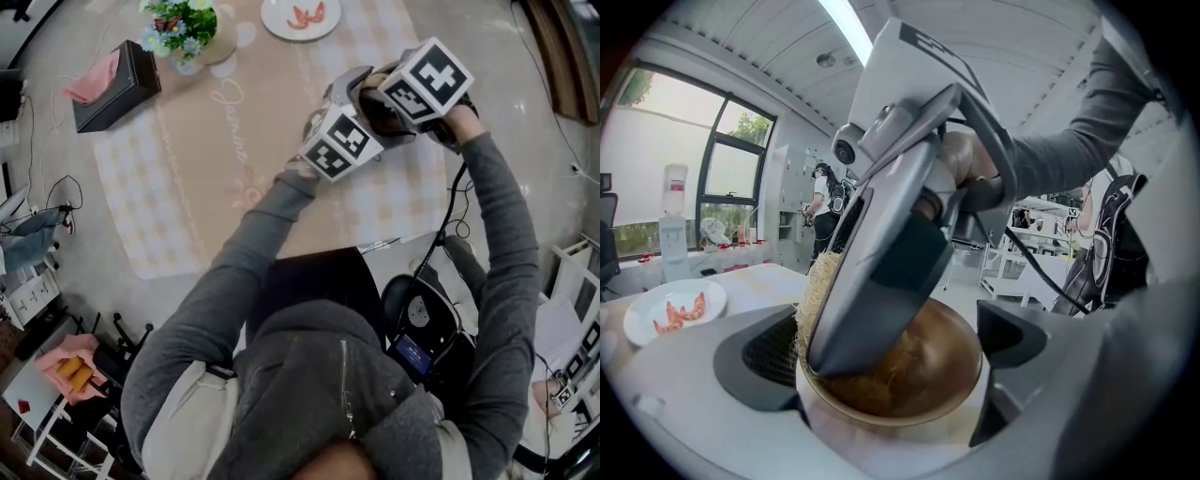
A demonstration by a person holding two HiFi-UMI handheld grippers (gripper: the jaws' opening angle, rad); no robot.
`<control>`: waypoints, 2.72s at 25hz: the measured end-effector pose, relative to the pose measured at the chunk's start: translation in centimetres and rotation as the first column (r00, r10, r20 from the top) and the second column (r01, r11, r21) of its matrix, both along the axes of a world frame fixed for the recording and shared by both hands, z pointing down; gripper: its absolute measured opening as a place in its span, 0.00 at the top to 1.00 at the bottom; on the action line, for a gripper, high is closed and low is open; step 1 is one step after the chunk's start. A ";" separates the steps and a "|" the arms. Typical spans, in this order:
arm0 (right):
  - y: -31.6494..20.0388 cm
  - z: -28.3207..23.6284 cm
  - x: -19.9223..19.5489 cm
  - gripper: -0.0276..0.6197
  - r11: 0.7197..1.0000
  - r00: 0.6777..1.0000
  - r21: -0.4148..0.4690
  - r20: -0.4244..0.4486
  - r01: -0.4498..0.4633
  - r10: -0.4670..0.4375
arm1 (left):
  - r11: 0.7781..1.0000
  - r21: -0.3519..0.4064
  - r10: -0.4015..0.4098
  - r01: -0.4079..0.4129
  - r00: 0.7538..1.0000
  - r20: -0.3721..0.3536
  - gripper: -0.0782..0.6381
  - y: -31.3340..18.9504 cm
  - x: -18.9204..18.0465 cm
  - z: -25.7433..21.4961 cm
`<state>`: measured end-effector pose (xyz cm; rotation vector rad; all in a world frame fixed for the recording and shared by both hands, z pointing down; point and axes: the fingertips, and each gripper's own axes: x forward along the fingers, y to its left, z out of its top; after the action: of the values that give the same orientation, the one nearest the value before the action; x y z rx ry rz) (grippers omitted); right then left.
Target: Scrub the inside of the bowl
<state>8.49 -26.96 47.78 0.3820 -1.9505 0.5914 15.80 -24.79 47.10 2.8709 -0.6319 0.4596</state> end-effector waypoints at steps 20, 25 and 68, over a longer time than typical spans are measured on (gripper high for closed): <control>-1.5 -0.3 2.1 0.78 0.990 0.995 0.096 0.007 -0.101 0.100 | 1.000 -0.001 0.002 -0.002 1.000 0.000 0.09 0.0 0.0 0.1; -1.7 -0.4 2.6 0.78 0.984 0.991 0.122 0.009 -0.130 0.130 | 1.000 -0.001 0.003 -0.003 1.000 0.000 0.09 0.1 0.0 0.0; 0.6 -0.4 6.6 0.78 0.971 0.983 0.166 -0.018 -0.175 0.180 | 1.000 0.001 -0.005 0.005 1.000 0.014 0.09 -0.1 -0.1 0.2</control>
<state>15.05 -26.39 47.37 0.6714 -1.9512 0.5363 15.72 -24.94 47.31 2.8694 -0.6415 0.4795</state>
